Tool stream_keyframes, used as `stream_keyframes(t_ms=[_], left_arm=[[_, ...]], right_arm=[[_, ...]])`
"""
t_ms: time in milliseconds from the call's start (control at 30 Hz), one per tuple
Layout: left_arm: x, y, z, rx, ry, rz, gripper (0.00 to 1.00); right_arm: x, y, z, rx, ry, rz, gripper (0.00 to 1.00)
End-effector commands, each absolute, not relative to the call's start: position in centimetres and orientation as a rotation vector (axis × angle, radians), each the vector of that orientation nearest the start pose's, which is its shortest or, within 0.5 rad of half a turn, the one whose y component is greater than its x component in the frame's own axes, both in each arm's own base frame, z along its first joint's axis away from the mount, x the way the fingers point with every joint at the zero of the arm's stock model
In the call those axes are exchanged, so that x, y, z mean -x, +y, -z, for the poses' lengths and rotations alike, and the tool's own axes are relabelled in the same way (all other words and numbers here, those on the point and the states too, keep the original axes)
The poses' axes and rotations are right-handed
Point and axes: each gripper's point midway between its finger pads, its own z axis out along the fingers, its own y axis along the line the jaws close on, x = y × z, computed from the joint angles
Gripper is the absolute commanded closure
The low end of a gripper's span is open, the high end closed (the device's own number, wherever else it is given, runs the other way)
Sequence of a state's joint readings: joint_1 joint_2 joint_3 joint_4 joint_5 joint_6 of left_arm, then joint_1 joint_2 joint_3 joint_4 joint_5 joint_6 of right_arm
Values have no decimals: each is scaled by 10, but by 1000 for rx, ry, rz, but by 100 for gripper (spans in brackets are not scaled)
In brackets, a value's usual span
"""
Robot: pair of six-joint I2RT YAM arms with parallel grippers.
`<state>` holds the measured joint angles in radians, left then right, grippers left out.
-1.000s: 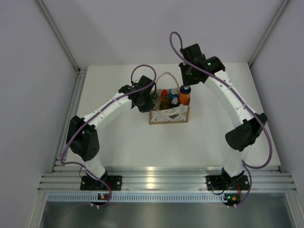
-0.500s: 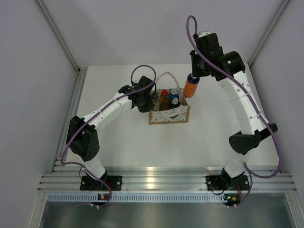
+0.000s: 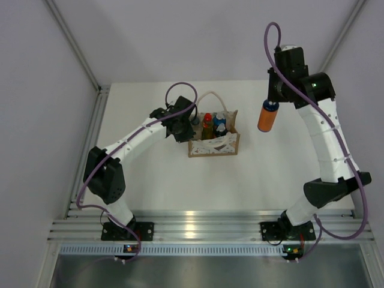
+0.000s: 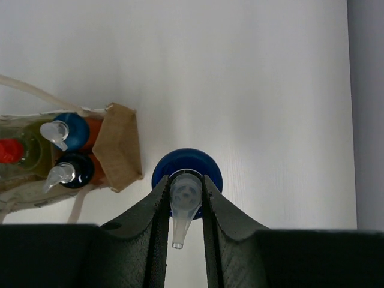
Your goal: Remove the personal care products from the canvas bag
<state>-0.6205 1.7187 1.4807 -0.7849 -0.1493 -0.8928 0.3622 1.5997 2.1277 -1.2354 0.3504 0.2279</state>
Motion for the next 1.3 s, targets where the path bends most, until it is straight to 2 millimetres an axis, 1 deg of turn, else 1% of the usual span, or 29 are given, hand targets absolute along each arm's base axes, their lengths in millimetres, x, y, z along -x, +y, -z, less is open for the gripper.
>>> stream_keyframes(t_ms=[0, 33, 100, 133, 200, 233, 300, 333, 367, 400, 433, 500, 533, 600, 767, 800, 933, 1067, 1133, 1167, 1200, 1233, 1267], left_arm=[[-329, -248, -146, 407, 2607, 364, 100], [-329, -248, -146, 405, 2608, 365, 100], [-328, -249, -147, 390, 2610, 367, 100], [-329, -249, -147, 388, 2610, 374, 100], [-328, -249, -149, 378, 2608, 375, 100], [-328, -249, -150, 376, 2606, 374, 100], [-328, -248, -150, 370, 2606, 372, 100], [-328, -249, -149, 370, 2609, 373, 100], [-327, -249, -148, 367, 2612, 374, 100], [-328, -249, -149, 366, 2611, 376, 100], [-327, -250, -148, 364, 2614, 377, 100], [-327, -250, -148, 354, 2618, 382, 100], [-327, -250, -148, 351, 2620, 381, 100], [-327, -250, -147, 341, 2623, 379, 100], [-327, -250, -148, 339, 2619, 378, 100], [-327, -250, -148, 333, 2620, 378, 100], [-327, -250, -147, 320, 2624, 377, 100], [-327, -250, -148, 317, 2623, 379, 100], [-327, -250, -148, 310, 2623, 376, 100], [-326, -250, -147, 307, 2626, 377, 100], [-327, -250, -149, 301, 2622, 379, 100], [-327, -250, -149, 301, 2621, 381, 100], [-327, -251, -148, 299, 2623, 380, 100]], right_arm=[[-382, 71, -388, -109, 2074, 47, 100], [-385, 70, -373, -106, 2104, 49, 100], [-388, 63, -366, -124, 2095, 52, 100], [-393, 63, -356, -129, 2091, 54, 100], [-399, 58, -344, -142, 2090, 63, 100], [-404, 59, -333, -138, 2088, 48, 100], [-409, 57, -322, -131, 2087, 37, 100], [-410, 57, -308, -124, 2107, 38, 100], [-416, 54, -307, -137, 2091, 32, 100], [-418, 52, -302, -139, 2095, 28, 100], [-419, 51, -292, -140, 2112, 28, 100], [-425, 45, -282, -150, 2120, 33, 100], [-426, 44, -271, -149, 2142, 31, 100], [-428, 39, -263, -162, 2157, 29, 100], [-431, 38, -243, -145, 2205, 30, 100], [-430, 37, -240, -146, 2214, 35, 96], [-430, 36, -225, -151, 2239, 22, 94], [-429, 36, -216, -149, 2256, 17, 88], [-428, 37, -213, -141, 2265, 9, 78], [-427, 37, -212, -138, 2267, 7, 71], [-426, 37, -210, -138, 2272, 3, 46], [-425, 38, -211, -138, 2268, -2, 39], [-424, 39, -212, -134, 2269, -6, 36]])
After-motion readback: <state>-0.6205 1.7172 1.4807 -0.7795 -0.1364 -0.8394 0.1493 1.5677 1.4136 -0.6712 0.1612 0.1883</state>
